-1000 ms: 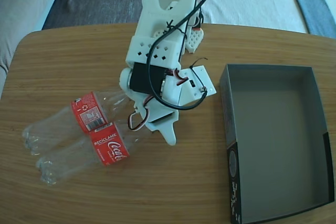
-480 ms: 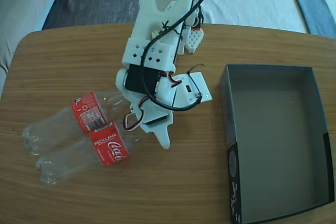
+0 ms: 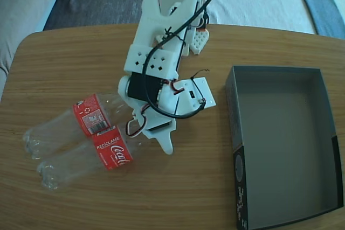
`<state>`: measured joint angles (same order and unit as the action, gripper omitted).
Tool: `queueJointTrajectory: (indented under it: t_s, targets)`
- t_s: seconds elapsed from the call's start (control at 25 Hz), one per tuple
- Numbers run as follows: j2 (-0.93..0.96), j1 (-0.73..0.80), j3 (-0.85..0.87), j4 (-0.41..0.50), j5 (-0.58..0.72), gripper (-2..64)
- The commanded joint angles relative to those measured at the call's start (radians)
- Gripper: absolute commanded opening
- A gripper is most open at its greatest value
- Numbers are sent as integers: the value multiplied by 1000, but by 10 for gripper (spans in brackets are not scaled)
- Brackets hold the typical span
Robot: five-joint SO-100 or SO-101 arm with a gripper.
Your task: Grasp the bottles and put them in the box.
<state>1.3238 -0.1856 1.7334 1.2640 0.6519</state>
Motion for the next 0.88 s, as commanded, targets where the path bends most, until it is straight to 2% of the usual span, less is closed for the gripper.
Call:
queueJointTrajectory:
  t_s: [0.0, 0.16, 0.44, 0.84]
  targets:
    - [5, 3, -8, -2, 3, 524]
    - [-11, 2, -21, -3, 5, 524]
    - [-11, -12, -21, -57, 9, 524]
    - [2, -14, -21, -63, 141, 524]
